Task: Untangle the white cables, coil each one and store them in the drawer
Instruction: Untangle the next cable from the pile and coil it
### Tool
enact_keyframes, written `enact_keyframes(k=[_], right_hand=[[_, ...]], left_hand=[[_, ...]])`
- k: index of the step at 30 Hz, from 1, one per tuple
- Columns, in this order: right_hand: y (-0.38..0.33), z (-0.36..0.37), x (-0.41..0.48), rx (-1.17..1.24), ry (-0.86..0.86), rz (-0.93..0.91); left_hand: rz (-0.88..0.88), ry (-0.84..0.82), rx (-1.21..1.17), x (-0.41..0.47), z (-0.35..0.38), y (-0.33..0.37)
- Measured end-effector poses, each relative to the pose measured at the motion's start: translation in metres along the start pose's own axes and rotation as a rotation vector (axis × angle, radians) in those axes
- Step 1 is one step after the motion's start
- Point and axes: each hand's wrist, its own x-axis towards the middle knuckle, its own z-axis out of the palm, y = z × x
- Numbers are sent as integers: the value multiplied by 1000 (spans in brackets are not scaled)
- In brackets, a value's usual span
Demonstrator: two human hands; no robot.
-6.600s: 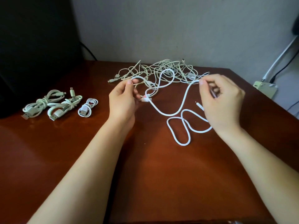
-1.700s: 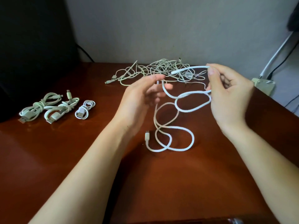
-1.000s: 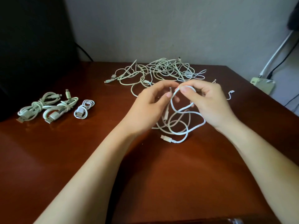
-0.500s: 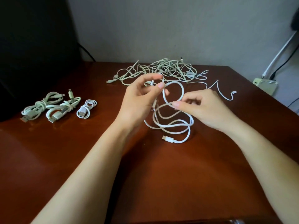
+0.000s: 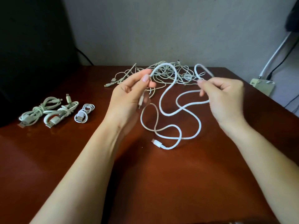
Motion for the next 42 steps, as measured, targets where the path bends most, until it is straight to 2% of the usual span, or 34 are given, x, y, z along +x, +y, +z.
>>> enact_keyframes(k=[4, 7, 10, 12, 15, 18, 21, 24, 27, 33, 37, 42], right_hand=[[17, 0, 6, -341, -94, 101], [24, 3, 4, -462, -193, 88], [21, 5, 1, -362, -235, -48], [15, 4, -2, -235, -274, -222], [11, 6, -8, -252, -398, -493], [12, 12, -11, -273, -488, -599], [15, 17, -14, -231, -478, -628], [10, 16, -15, -164, -386, -641], [3, 15, -18, -133, -321, -676], [-3, 14, -21, -68, -274, -594], [-3, 13, -20, -91, -252, -660], [-2, 14, -21, -135, -330, -665]], left_hand=[[-34, 23, -77, 1, -1, 1], [-88, 19, -148, 1, -3, 1], [-110, -5, -222, 2, -5, 2], [-106, -14, -290, 2, -5, 4], [-86, -21, -425, 0, -5, 8], [-77, -26, -493, -1, -5, 11], [-91, -4, -514, 0, -6, 11], [-110, -24, -428, 1, -7, 10], [-118, -82, -213, -1, -3, 7], [-75, -168, 148, -8, 7, 2], [-116, -192, 189, -10, 9, 5], [-220, -246, 233, -12, 12, 9]])
